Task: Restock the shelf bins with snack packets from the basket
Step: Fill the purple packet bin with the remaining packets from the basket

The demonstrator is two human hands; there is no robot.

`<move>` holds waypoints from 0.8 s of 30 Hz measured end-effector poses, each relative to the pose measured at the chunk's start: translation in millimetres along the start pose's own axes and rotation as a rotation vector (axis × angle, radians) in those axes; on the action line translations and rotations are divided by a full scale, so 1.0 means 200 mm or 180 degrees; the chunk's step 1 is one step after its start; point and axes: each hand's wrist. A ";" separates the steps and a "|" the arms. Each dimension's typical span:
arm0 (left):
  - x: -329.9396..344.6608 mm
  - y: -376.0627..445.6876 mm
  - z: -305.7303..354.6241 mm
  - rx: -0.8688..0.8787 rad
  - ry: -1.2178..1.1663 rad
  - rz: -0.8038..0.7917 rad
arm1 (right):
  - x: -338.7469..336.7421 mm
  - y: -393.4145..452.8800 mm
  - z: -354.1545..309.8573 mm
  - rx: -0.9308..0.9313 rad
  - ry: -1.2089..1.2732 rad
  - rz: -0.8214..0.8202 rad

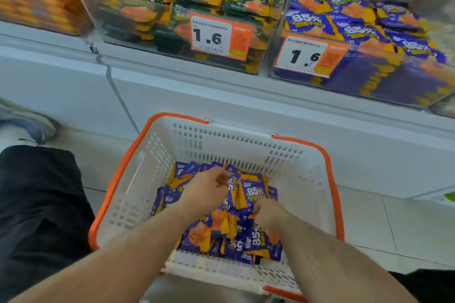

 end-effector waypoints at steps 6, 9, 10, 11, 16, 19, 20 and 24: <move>0.06 0.03 0.00 -0.0156 -0.0087 -0.0147 | 0.07 0.02 0.07 0.0416 0.0196 -0.0130; 0.08 0.04 0.00 -0.0167 -0.0048 -0.0220 | 0.11 0.14 0.13 0.0440 -0.0088 -0.0160; 0.09 0.04 0.00 -0.0165 -0.0045 -0.0238 | 0.14 0.25 0.18 0.0455 -0.0302 -0.0224; 0.09 0.04 0.00 -0.0168 -0.0045 -0.0252 | 0.17 0.33 0.22 0.0466 -0.0484 -0.0268; 0.10 0.03 0.00 -0.0436 -0.0432 -0.0193 | -0.08 -0.03 0.00 0.0240 -0.0610 0.0006; 0.10 0.02 0.05 -0.0733 -0.0982 -0.0030 | -0.26 -0.07 -0.09 0.0022 0.0110 0.0087; 0.09 0.02 0.07 -0.0777 -0.1141 0.0010 | -0.33 -0.06 -0.11 -0.0088 0.0326 0.0144; 0.02 -0.01 0.20 -0.0616 -0.1755 0.0214 | -0.54 -0.20 -0.23 -0.0396 0.1786 0.0411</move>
Point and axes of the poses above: each hand's wrist, its own y-axis towards the middle knuckle, its own x-axis out of the palm, z = x × y, and after that the axes turned 15 degrees about y, right-handed
